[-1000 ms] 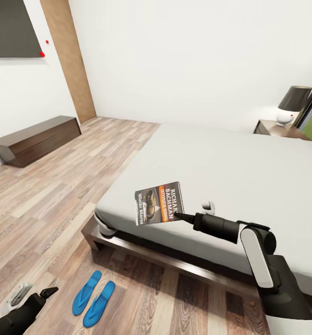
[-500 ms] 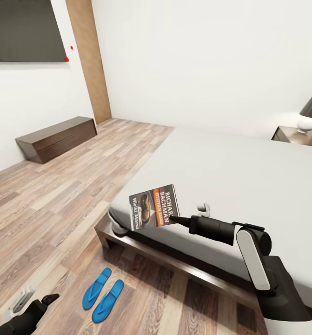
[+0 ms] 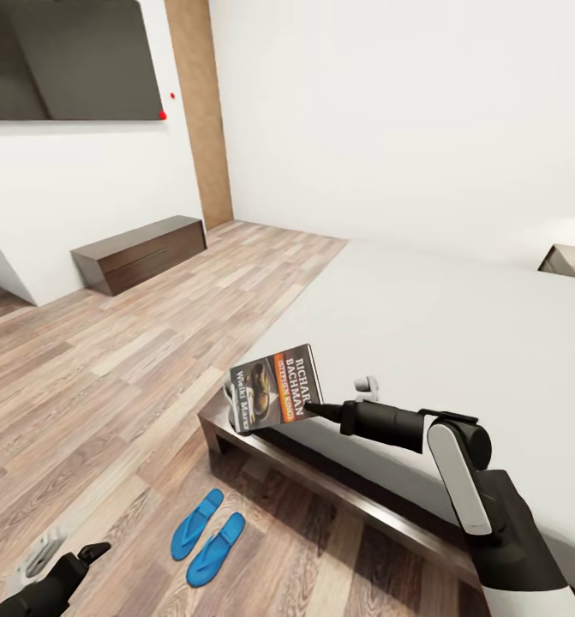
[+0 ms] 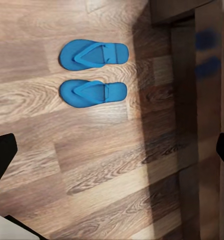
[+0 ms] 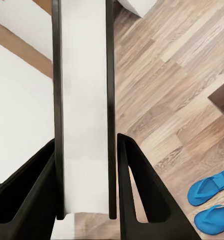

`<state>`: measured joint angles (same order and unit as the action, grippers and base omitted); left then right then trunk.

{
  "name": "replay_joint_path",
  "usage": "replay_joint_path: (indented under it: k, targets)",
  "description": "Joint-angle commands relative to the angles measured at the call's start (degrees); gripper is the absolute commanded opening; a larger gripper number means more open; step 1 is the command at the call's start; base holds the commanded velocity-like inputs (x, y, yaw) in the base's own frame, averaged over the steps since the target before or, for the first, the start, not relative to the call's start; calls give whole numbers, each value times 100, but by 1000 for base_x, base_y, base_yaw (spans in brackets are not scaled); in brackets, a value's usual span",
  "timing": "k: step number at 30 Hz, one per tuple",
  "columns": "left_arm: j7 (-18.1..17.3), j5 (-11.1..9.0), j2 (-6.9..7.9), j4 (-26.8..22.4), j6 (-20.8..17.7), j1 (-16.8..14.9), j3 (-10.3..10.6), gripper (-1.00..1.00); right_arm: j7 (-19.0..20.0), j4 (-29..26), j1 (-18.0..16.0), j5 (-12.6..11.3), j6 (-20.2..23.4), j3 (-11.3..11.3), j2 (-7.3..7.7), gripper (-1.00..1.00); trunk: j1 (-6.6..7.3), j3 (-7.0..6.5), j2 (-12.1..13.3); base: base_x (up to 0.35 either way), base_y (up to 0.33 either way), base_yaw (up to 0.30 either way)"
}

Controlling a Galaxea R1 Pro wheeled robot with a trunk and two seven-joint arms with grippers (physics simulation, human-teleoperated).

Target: In the bedroom, move the book from the bed onto either nightstand, and place the two sandals side by side next to the bed.

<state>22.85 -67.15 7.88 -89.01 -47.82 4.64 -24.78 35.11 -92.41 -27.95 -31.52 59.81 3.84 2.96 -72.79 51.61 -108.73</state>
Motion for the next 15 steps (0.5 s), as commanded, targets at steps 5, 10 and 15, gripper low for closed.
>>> replay_joint_path:
  k: [5, 10, 15]
  targets:
    - [53, -61, -3, -2, -9, 1, 4, 100, 21, 19, -16, -13, 19, 50, 3, -100, 0, -1, -2, 0, 0, 101]
    - [53, -63, -4, 20, 5, 0, 11, 100, 15, 41, -22, 0, 19, 73, -10, -100, 0, -3, -2, 0, 0, 210]
    - [47, -67, -5, 33, 66, 0, 16, 100, 5, 57, -29, 14, 19, 78, -10, -100, 0, -4, -2, 0, 0, 258]
